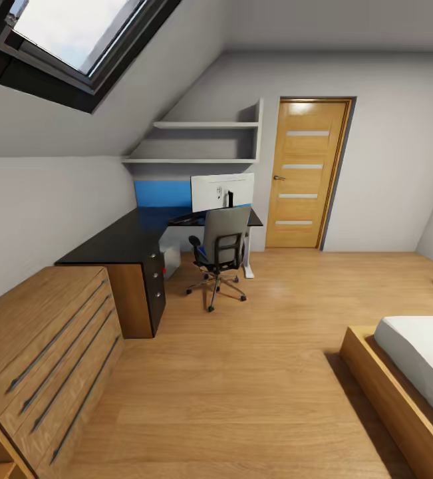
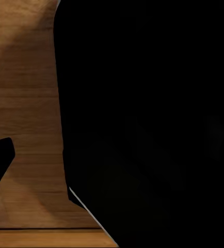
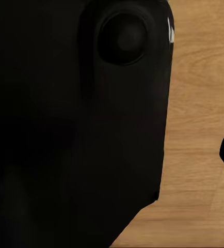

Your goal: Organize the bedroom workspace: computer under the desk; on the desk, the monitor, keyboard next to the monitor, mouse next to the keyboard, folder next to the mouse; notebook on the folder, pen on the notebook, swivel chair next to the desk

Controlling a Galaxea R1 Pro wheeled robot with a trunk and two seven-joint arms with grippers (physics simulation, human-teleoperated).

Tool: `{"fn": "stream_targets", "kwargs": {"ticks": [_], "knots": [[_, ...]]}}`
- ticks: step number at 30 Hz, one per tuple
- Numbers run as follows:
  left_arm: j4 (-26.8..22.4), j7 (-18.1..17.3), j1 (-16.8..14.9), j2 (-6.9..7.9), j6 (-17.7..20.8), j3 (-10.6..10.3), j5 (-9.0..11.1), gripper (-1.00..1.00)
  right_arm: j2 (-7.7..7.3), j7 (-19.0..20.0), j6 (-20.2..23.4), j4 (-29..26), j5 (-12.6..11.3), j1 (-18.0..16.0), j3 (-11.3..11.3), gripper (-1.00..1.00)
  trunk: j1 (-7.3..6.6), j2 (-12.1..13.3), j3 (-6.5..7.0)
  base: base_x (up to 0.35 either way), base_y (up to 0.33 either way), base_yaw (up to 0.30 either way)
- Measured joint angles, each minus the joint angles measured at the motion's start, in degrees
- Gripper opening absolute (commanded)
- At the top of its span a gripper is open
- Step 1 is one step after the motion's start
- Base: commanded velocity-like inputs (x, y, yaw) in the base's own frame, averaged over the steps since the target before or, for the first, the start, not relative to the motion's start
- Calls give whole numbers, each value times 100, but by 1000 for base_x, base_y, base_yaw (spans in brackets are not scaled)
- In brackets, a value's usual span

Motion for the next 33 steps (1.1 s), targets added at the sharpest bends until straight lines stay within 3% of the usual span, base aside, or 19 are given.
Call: {"fn": "stream_targets", "kwargs": {"ticks": [5,11,31,32,33], "knots": [[-103,6,75,-128,-20,-20,-19,100,117,-18,-56,8,-17,-29,21,100,-87,160,73,0,0,0],[-119,29,136,-307,-20,5,2,100,87,-23,-169,-10,-27,-30,13,100,-219,401,181,0,0,0],[-317,32,145,-291,-27,9,103,100,116,-20,-810,-139,-63,-28,5,100,-658,1204,540,0,0,0],[-731,39,148,-283,-24,9,119,100,197,-23,-1996,-368,-39,-27,15,100,-680,1244,557,0,0,0],[-1470,39,123,-280,-24,9,120,100,208,-23,-2078,-1291,-38,-27,9,100,-702,1284,577,0,0,0]]}}
